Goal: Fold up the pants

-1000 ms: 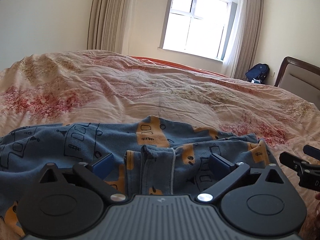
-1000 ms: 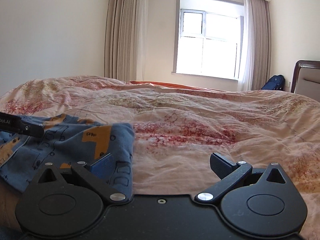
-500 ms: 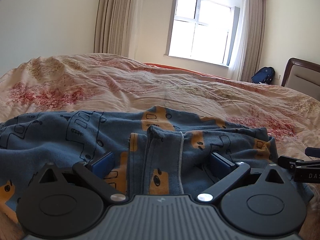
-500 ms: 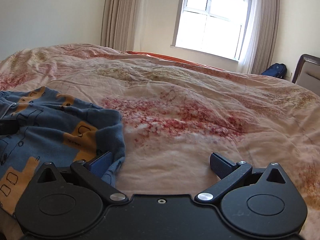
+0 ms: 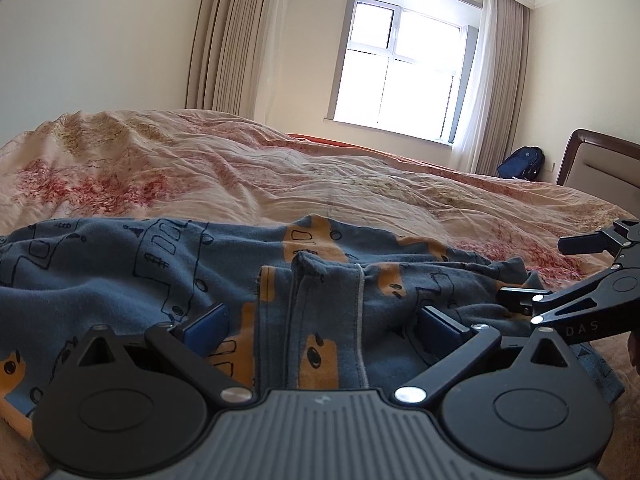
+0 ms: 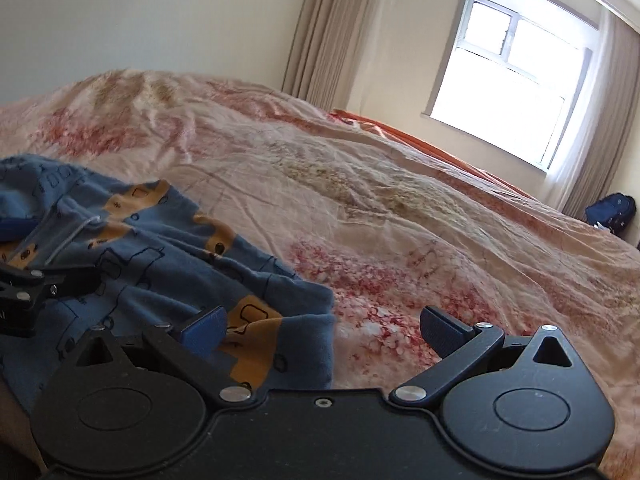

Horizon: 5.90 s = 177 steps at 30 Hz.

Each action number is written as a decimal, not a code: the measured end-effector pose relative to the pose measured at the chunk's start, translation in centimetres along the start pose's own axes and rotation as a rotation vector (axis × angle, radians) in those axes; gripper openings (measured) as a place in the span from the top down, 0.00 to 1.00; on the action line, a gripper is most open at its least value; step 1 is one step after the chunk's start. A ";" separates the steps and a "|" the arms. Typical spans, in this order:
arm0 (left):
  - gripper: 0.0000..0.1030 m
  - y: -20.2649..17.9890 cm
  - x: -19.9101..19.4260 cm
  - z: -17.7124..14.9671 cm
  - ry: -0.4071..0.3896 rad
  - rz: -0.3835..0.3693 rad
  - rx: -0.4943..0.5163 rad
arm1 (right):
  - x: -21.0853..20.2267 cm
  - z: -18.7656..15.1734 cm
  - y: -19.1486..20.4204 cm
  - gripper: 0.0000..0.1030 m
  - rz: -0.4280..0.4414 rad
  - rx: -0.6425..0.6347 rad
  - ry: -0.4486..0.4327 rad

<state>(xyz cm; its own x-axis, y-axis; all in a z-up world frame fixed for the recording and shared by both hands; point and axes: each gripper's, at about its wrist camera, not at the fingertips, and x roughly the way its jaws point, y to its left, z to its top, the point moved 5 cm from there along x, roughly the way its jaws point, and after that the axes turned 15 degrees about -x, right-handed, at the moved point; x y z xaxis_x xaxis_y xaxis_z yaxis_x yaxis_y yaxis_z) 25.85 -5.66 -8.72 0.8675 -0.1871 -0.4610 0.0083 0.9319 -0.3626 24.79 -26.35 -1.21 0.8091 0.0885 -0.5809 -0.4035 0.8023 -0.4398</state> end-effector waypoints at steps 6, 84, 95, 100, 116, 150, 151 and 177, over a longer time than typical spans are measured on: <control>0.01 0.2 0.0 0.1 0.000 -0.011 -0.013 | 1.4 0.3 -2.1 0.01 -0.135 0.028 0.014; 0.01 2.9 -6.2 -1.6 0.025 -0.183 -0.139 | 0.0 5.5 1.0 0.30 0.192 -0.317 0.092; 0.00 4.9 -8.2 -0.6 0.007 -0.075 -0.190 | -2.7 2.7 4.1 0.01 0.097 0.044 -0.130; 0.00 6.8 -10.4 -0.4 -0.017 0.010 -0.195 | -2.7 3.3 5.5 0.01 0.132 0.172 -0.195; 0.01 18.7 -9.1 4.4 -0.112 0.111 -0.529 | -2.2 0.0 10.4 0.00 0.025 0.264 -0.214; 0.83 -1.3 -11.8 10.3 -0.238 -0.108 -0.104 | -13.9 -6.1 8.6 0.00 -0.376 0.292 -0.284; 0.83 -2.7 -11.6 9.9 -0.223 -0.130 -0.071 | -14.1 -6.6 8.6 0.00 -0.384 0.291 -0.275; 0.41 -12.5 -3.9 -2.0 0.182 -0.248 0.194 | -13.6 -14.7 5.7 0.00 -0.469 0.350 -0.087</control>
<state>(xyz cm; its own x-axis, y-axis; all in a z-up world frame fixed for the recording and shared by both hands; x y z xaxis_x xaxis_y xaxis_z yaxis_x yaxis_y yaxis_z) 21.35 -17.22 -4.04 0.7244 -0.4508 -0.5216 0.3168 0.8896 -0.3289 5.20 -31.72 -5.89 0.9049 -0.2866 -0.3145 0.1588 0.9132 -0.3754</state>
